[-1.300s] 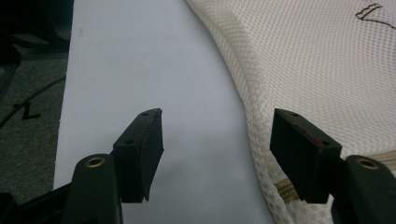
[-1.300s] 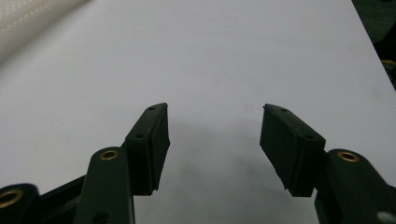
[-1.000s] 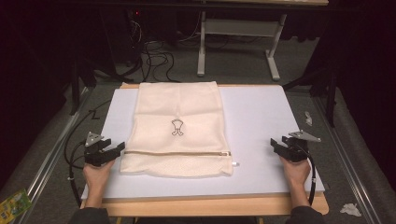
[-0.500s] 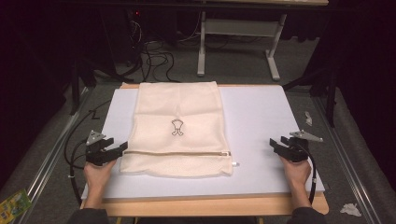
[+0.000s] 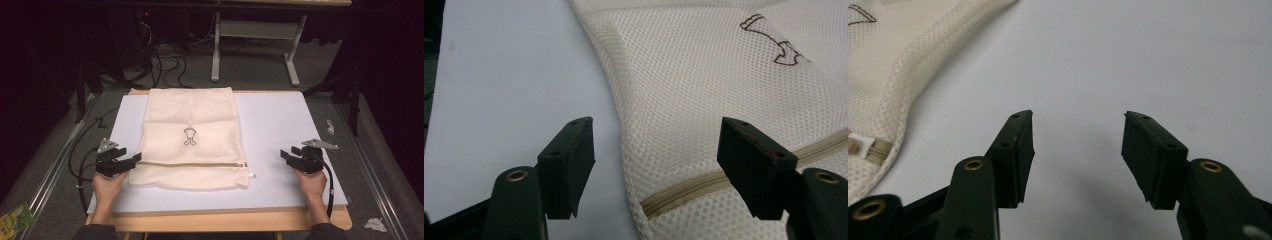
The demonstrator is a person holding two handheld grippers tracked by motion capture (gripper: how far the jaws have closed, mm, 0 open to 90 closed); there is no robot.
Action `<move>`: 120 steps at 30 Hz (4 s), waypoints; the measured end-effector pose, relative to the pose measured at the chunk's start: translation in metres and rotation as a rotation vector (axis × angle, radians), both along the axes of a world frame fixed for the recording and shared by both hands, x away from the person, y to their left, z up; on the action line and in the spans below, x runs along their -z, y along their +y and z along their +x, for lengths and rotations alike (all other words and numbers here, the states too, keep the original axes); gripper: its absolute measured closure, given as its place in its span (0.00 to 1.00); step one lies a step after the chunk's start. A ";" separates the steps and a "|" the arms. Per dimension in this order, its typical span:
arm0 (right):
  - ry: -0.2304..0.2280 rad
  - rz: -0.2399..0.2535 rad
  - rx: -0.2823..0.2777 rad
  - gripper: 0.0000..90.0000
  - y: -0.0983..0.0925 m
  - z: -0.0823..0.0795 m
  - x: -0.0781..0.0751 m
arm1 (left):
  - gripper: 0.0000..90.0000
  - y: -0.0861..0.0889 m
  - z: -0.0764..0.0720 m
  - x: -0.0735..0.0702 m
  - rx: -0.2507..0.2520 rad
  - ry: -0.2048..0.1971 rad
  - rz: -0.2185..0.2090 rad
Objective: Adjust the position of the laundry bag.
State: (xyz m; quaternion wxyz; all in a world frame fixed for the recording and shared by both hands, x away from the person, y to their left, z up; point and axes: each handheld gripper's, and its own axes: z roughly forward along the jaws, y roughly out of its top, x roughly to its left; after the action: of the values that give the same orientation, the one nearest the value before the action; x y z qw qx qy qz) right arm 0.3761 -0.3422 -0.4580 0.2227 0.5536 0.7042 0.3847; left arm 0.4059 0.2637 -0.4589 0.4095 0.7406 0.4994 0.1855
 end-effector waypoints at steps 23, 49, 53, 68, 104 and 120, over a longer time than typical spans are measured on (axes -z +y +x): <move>0.057 0.058 -0.164 0.58 0.041 0.012 -0.007 | 0.35 -0.013 0.014 0.001 -0.007 0.063 0.032; 0.177 0.040 -0.307 0.57 0.108 0.040 -0.004 | 0.36 -0.022 0.026 0.002 -0.031 0.112 0.071; 0.204 0.047 -0.312 0.57 0.113 0.043 0.000 | 0.41 -0.025 0.028 0.002 -0.028 0.116 0.076; 0.249 0.002 -0.327 0.70 0.130 0.053 0.001 | 0.52 -0.027 0.040 0.010 -0.033 0.197 0.068; 0.176 -0.017 -0.313 0.99 0.098 0.046 -0.013 | 0.97 -0.051 0.039 -0.008 0.068 0.108 0.019; 0.147 -0.002 -0.258 0.99 0.065 0.036 -0.016 | 0.97 -0.085 0.041 -0.016 0.129 0.082 0.035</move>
State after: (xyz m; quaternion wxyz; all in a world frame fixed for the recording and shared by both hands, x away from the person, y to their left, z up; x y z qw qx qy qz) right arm 0.4120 -0.2775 -0.4418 0.1197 0.4850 0.7844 0.3677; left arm 0.4474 0.1791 -0.4425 0.3867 0.7853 0.4637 0.1369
